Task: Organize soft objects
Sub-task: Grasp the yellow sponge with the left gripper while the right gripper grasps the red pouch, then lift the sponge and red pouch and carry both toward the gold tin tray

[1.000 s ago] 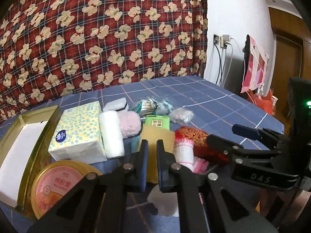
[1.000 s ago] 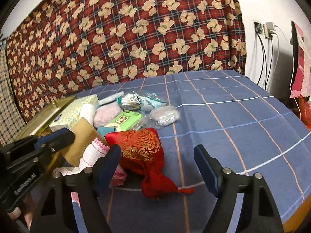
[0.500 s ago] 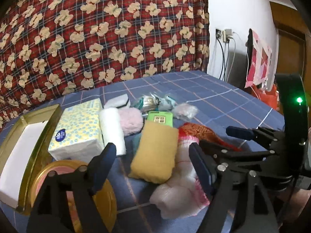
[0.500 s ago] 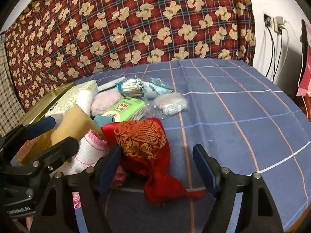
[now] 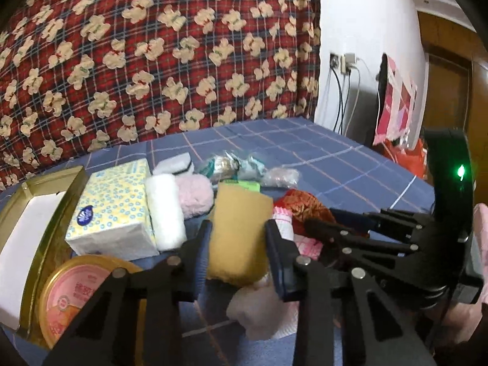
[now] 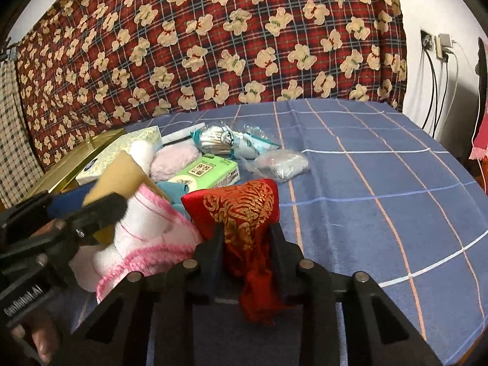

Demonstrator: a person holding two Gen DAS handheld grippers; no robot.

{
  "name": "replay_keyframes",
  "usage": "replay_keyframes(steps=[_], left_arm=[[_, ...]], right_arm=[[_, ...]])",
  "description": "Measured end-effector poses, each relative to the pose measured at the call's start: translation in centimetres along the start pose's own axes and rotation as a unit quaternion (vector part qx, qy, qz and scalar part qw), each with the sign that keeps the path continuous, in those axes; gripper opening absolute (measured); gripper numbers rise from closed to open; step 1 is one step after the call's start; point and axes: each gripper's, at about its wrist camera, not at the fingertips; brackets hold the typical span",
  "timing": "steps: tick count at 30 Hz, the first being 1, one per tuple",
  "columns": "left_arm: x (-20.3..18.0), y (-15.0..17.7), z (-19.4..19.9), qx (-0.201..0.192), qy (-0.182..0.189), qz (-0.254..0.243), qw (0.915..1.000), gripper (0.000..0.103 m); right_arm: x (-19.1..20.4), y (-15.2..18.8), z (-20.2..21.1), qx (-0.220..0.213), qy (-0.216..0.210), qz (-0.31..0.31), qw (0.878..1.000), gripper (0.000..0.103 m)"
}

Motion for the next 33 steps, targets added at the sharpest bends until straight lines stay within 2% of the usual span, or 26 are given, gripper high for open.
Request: replay_keyframes(steps=[3, 10, 17, 19, 21, 28, 33], left_arm=[[0.5, -0.3, 1.0, -0.024, 0.004, 0.008, 0.9997, 0.033], [0.8, -0.5, 1.2, -0.032, 0.012, 0.012, 0.9993, 0.034], [0.6, -0.2, 1.0, -0.024, 0.013, 0.012, 0.9996, 0.034], [0.8, -0.3, 1.3, -0.03, 0.018, 0.017, 0.9992, 0.035], [0.6, -0.4, 1.5, -0.034, 0.013, 0.014, 0.9992, 0.038], [0.3, -0.1, 0.3, -0.006, 0.01, 0.007, 0.9999, 0.039], [0.3, 0.0, 0.6, -0.011, 0.015, 0.006, 0.9998, 0.032]], right_arm=[[0.1, 0.0, 0.5, -0.014, 0.011, 0.005, 1.0, 0.028], [-0.3, -0.4, 2.0, -0.053, 0.018, 0.002, 0.998, 0.028], [-0.4, -0.2, 2.0, -0.054, 0.012, 0.0, 0.998, 0.028], [-0.5, -0.2, 2.3, -0.061, 0.005, -0.003, 0.998, 0.028], [-0.4, -0.3, 2.0, -0.051, 0.008, 0.0, 0.999, 0.028], [-0.3, -0.1, 1.5, -0.041, 0.012, 0.005, 0.999, 0.028], [-0.4, -0.1, 1.9, -0.055, 0.008, -0.002, 0.998, 0.028]])
Point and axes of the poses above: each gripper's, at about its wrist camera, not at the fingertips, and z roughly against the way its jaws point, x to its left, y to its underside, and after that the axes turned 4 degrees about x, right-handed
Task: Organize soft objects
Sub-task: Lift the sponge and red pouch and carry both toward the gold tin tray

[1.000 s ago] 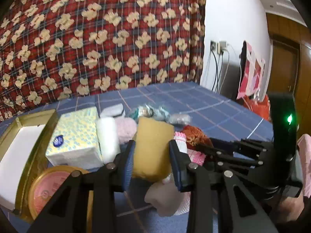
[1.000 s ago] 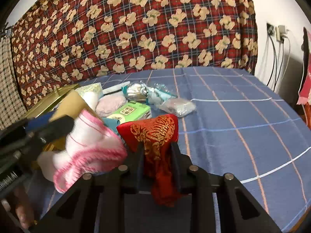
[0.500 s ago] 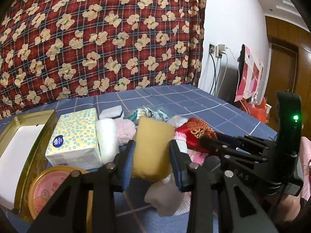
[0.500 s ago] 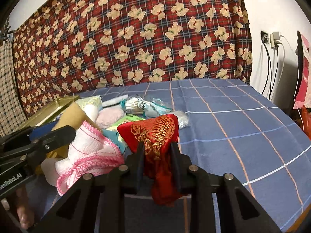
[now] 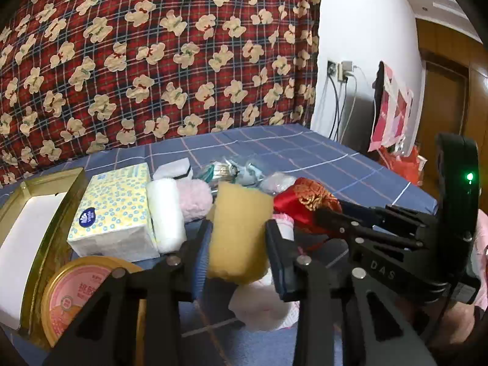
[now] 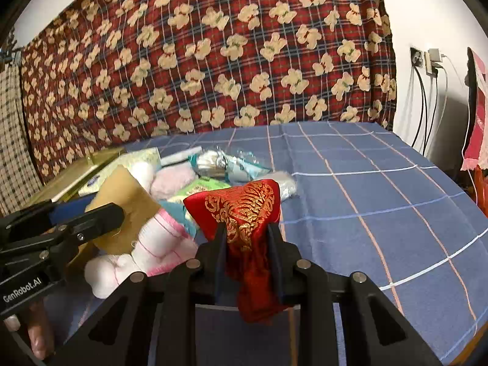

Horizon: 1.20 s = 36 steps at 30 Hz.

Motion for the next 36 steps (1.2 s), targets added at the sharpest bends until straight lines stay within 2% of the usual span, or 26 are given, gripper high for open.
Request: replay_keyframes(steps=[7, 13, 24, 32, 36], left_arm=[[0.5, -0.9, 2.8, -0.049, 0.007, 0.014, 0.9986, 0.032], [1.6, -1.4, 3.5, -0.076, -0.016, 0.015, 0.9969, 0.032], [5.2, -1.8, 2.9, -0.071, -0.054, 0.045, 0.9949, 0.032], [6.1, -1.7, 2.4, -0.066, -0.06, 0.053, 0.9946, 0.032], [6.4, -1.7, 2.5, -0.065, -0.062, 0.056, 0.9945, 0.032]], right_arm=[[0.6, -0.7, 1.5, -0.03, -0.006, 0.008, 0.999, 0.028], [1.3, -1.2, 1.1, -0.039, -0.005, 0.015, 0.999, 0.028], [2.5, -2.6, 0.0, -0.047, -0.01, 0.014, 0.999, 0.028], [3.0, -3.4, -0.5, -0.033, -0.015, 0.014, 0.999, 0.028], [3.6, -4.2, -0.5, -0.041, -0.017, 0.024, 0.999, 0.028]])
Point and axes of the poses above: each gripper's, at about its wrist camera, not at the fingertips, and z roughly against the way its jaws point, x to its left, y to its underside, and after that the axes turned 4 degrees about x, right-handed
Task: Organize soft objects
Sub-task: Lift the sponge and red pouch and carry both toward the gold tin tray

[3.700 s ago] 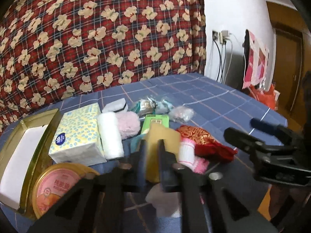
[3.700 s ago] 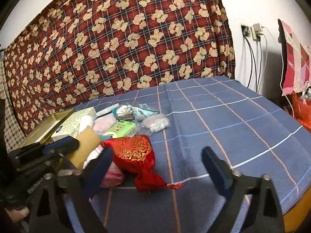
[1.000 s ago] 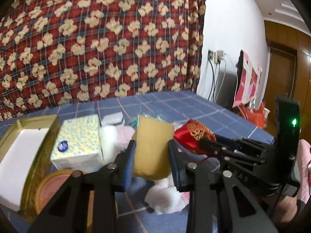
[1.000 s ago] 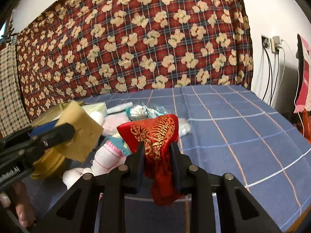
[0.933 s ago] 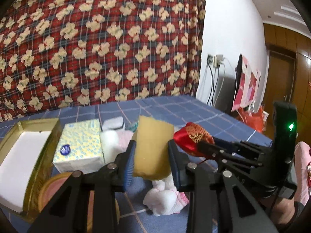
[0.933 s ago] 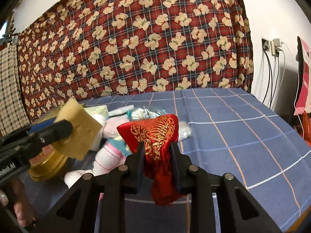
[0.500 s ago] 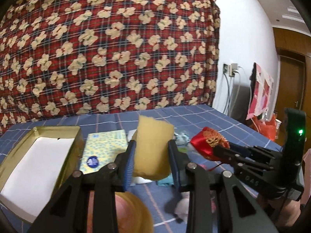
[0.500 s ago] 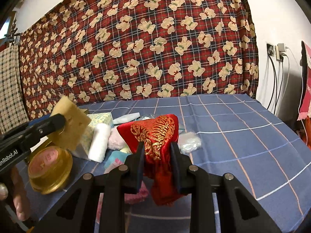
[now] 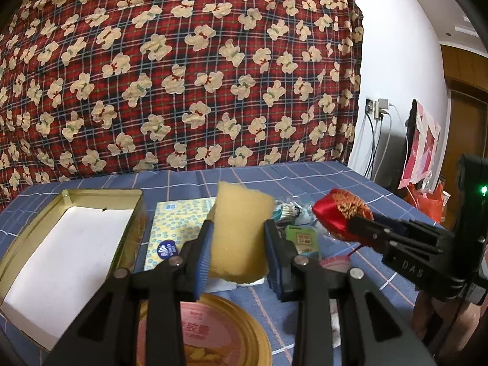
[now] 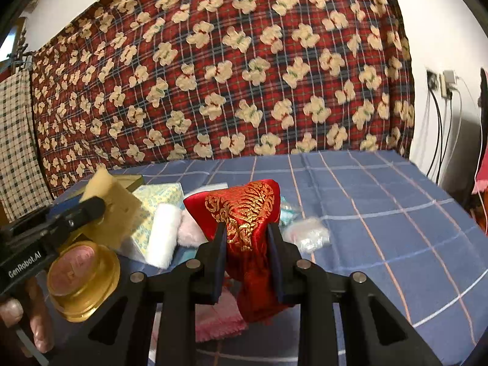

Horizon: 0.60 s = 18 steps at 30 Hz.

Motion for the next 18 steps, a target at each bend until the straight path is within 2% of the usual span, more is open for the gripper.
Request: replay_keyframes(steps=[18], left_arm=[[3.4, 0.7, -0.5, -0.005, -0.022, 0.026, 0.9994, 0.032]], right_arm=[[3.1, -0.7, -1.7, -0.022, -0.005, 0.009, 1.0, 0.028]])
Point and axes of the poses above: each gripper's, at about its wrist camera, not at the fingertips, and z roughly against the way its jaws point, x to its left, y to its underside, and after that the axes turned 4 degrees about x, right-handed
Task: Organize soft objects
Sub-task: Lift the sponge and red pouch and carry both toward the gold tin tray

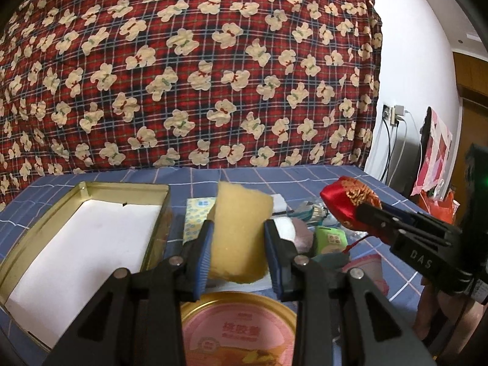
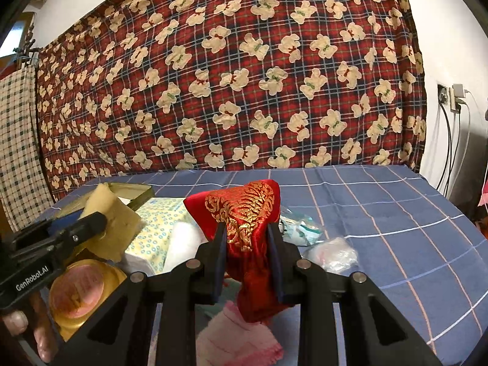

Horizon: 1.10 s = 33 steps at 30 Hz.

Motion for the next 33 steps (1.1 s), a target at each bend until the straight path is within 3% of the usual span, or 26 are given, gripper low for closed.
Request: replay_keyframes(steps=[18, 33], left_arm=[[1.1, 0.4, 0.3, -0.021, 0.01, 0.015, 0.9996, 0.032], [3.2, 0.6, 1.3, -0.033, -0.026, 0.032, 0.9986, 0.032]], right_arm=[[3.9, -0.4, -0.8, -0.023, -0.004, 0.021, 1.0, 0.028], [7.2, -0.4, -1.2, -0.029, -0.021, 0.043, 0.998, 0.028]])
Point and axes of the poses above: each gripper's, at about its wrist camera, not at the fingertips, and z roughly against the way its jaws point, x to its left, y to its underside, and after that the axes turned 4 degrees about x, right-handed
